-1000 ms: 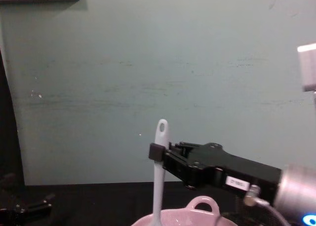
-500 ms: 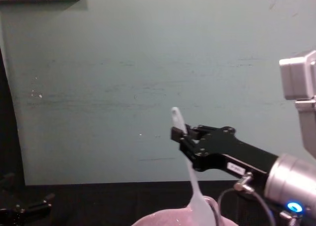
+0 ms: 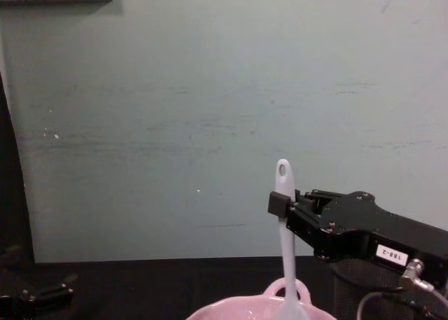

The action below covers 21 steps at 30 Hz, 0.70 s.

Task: Use the one hand to pick up the spoon and stir the clear water in the bowl.

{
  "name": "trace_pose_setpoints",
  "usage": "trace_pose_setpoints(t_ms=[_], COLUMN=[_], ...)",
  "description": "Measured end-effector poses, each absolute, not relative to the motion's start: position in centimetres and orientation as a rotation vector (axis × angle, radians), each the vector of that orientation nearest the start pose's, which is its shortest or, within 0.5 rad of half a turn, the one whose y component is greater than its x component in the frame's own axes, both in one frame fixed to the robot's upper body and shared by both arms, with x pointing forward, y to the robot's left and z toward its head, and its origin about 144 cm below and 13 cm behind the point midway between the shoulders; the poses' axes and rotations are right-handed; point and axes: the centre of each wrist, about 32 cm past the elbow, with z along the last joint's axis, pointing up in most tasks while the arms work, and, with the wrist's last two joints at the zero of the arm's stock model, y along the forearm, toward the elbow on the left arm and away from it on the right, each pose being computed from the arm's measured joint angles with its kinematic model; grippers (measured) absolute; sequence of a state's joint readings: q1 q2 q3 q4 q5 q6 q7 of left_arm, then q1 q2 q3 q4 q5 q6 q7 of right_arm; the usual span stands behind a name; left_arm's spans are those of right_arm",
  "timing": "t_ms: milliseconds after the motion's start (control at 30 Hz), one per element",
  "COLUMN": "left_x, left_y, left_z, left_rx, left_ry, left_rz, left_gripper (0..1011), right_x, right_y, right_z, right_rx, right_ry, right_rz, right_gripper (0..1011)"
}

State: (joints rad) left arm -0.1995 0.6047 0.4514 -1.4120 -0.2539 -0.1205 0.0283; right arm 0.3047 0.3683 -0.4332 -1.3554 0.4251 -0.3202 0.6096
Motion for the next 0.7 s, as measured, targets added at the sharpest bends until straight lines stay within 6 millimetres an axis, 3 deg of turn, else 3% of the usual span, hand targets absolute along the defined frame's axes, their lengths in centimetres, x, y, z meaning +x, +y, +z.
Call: trace_pose_setpoints(t_ms=[300,700], left_x=[48.9,48.9], left_y=[31.0,31.0], left_z=[114.0,114.0], left_rx=[0.305,0.304], left_ry=[-0.285,-0.285], left_rz=[1.248,1.248], left_gripper=[1011,1011], right_x=[51.4,54.2], right_y=[-21.9,-18.2], right_z=[116.0,114.0], right_rx=[0.188,0.301], right_ry=[-0.065,-0.082], right_rz=[-0.581,-0.668], right_gripper=[136,136])
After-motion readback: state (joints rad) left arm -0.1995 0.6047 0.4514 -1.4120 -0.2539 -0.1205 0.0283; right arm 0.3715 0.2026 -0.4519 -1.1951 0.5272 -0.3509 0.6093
